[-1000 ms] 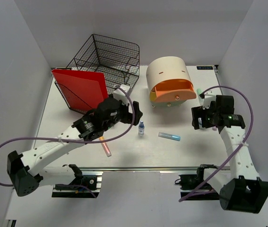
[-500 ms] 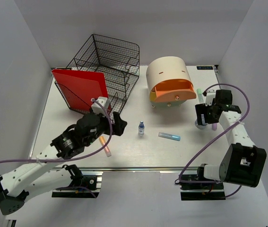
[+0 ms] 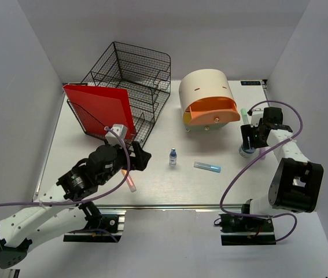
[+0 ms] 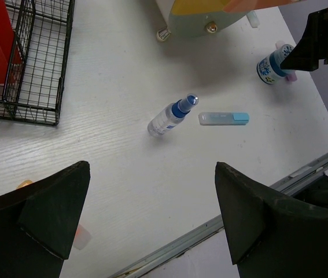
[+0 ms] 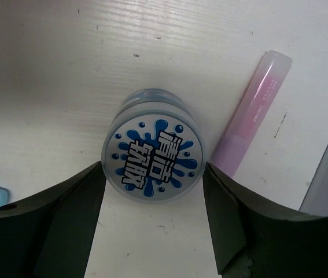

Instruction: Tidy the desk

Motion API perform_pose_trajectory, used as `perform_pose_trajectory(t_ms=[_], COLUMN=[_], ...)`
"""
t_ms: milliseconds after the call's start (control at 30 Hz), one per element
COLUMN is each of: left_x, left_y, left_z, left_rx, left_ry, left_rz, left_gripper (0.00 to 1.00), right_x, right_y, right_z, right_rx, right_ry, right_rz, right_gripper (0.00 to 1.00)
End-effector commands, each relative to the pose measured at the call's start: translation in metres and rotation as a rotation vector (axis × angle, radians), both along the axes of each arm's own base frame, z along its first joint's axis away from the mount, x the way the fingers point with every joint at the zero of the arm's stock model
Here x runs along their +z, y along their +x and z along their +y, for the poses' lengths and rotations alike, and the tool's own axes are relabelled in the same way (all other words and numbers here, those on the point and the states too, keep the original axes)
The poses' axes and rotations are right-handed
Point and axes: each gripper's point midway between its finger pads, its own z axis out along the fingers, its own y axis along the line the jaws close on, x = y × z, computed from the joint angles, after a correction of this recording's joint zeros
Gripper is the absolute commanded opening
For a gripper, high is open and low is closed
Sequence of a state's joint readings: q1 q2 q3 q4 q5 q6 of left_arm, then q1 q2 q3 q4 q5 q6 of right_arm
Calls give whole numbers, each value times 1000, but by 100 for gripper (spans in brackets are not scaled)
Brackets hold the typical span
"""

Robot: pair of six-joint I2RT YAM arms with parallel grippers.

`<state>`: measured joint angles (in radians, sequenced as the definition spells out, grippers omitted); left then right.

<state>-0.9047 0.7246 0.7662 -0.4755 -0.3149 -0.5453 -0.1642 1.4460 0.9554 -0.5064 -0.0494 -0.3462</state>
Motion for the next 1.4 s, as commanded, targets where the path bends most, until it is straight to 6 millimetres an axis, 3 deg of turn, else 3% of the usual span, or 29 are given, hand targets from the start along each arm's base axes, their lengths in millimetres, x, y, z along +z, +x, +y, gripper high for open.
perform_pose_trajectory(t_ms=[0, 133, 167, 267, 333, 467, 633, 800, 833, 967, 1067, 1367], left_x=[0, 1, 2, 3, 5, 8, 12, 14, 15, 17, 19, 20], left_y=[-2, -4, -4, -5, -6, -8, -7, -8, -8, -8, -8, -6], left_z=[4, 3, 3, 4, 6, 8, 7, 6, 5, 5, 4, 0], left_rx=[17, 9, 10, 10, 12, 13, 13, 6, 6, 4, 3, 0], left_ry=[-18, -28, -33, -32, -35, -42, -47, -58, -61, -64, -62, -68], left_rz=[9, 14, 13, 20, 18, 11, 5, 3, 3, 4, 8, 13], left_gripper=[98, 98, 98, 98, 98, 98, 98, 98, 98, 98, 98, 98], right_x=[15, 15, 16, 24, 43, 103, 188, 256, 278, 319, 339, 336], right_y=[21, 22, 22, 20, 18, 14, 7, 8, 9, 17, 25, 45], right_z=[-2, 2, 2, 0, -2, -4, 12, 46, 52, 85, 100, 146], right_rx=[6, 28, 29, 27, 36, 65, 126, 227, 251, 359, 404, 529], right_ry=[4, 39, 43, 49, 30, -1, 22, 144, 161, 294, 349, 463], right_rz=[-85, -99, -101, -113, -160, -300, -460, -607, -654, -737, -777, -748], right_gripper=[69, 41, 29, 6, 1, 0, 0, 0, 0, 0, 0, 0])
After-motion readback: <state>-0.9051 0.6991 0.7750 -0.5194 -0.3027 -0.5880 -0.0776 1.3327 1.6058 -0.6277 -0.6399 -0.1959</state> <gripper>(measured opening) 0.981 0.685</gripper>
